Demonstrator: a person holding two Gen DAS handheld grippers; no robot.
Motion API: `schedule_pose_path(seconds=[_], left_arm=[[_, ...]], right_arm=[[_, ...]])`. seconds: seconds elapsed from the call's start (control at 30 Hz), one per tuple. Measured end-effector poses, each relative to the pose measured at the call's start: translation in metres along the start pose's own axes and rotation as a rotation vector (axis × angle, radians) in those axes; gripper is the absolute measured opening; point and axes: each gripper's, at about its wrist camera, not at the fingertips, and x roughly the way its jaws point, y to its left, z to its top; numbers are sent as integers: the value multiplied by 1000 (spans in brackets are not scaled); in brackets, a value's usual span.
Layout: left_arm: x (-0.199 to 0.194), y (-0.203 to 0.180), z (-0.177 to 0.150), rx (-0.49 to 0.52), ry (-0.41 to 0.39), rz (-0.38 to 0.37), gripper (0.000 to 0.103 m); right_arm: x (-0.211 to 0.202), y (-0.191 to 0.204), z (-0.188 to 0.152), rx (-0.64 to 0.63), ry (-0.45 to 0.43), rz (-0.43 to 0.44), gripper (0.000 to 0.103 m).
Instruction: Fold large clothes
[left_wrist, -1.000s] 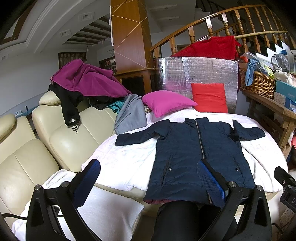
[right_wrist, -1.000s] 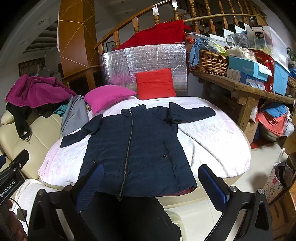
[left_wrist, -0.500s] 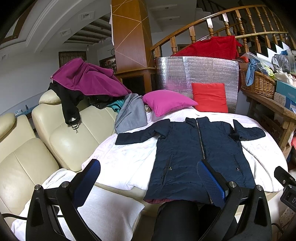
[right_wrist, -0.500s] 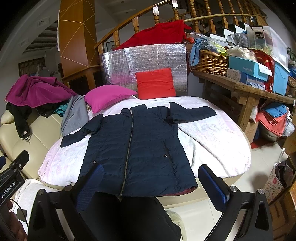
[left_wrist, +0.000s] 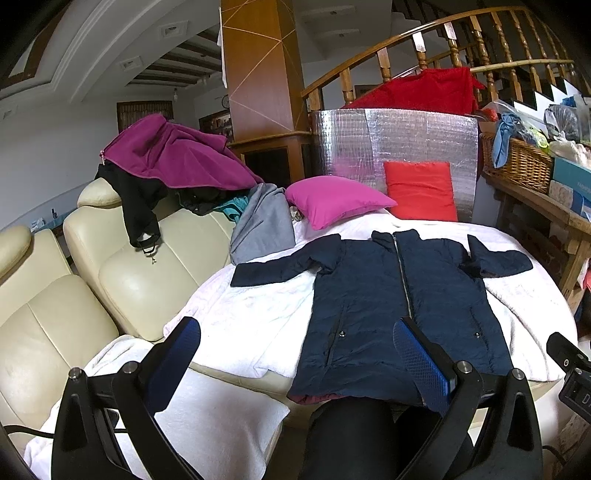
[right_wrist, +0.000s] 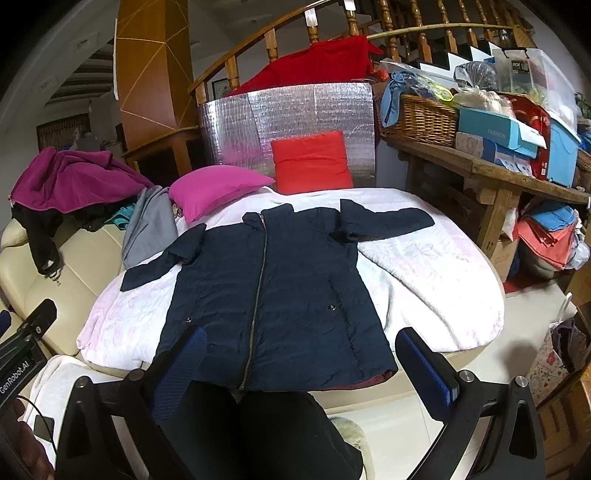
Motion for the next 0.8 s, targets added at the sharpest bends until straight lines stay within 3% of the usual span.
schedule_pose_path(seconds=[0.2,0.47,0.6,0.8], left_arm=[[26,-11,15,10,47,-44,103],[152,-67,45,51,262,-149,103],[225,-97,45,11,352,-172,103],[326,-138,42,-44,399,-97,103]], right_arm=[[16,-22,12,33,16,30,103],[78,-120,59,270,45,113,103],[145,-170,83,394,81,158,103],[264,-229,116,563,130,240,103]])
